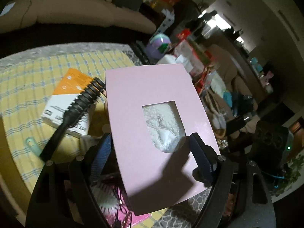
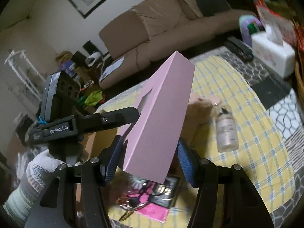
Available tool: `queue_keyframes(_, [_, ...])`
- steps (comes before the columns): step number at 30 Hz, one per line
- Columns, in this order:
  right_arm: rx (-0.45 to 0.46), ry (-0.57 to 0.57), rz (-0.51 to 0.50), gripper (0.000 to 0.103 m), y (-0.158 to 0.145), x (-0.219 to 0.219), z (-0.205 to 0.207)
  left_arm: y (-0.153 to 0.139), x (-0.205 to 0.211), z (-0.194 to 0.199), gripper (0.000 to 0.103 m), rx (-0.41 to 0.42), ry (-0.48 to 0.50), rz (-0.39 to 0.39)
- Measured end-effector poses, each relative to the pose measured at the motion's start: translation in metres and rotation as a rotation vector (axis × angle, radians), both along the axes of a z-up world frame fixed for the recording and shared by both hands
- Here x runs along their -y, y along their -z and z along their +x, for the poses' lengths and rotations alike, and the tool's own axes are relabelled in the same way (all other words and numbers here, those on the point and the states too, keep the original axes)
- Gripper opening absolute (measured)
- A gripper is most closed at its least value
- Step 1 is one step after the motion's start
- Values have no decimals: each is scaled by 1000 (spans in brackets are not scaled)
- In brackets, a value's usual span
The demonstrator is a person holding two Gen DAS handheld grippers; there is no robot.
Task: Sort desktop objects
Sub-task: 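Lift the pink box with both tools and carry it over the cardboard box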
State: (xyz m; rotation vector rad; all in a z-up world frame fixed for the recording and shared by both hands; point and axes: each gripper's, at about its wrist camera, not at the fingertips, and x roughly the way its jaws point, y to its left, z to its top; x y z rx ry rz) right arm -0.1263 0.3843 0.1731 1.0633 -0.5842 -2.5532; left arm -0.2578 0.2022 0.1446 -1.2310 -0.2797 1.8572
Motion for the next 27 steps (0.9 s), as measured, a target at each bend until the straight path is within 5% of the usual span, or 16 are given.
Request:
queue_keyframes(13, [-94, -140, 95, 60, -42, 83, 20, -41, 102, 32, 79, -19, -119, 76])
queue_keyframes(27, [42, -376, -206, 54, -9, 257, -28, -31, 300, 27, 79, 10, -361, 91])
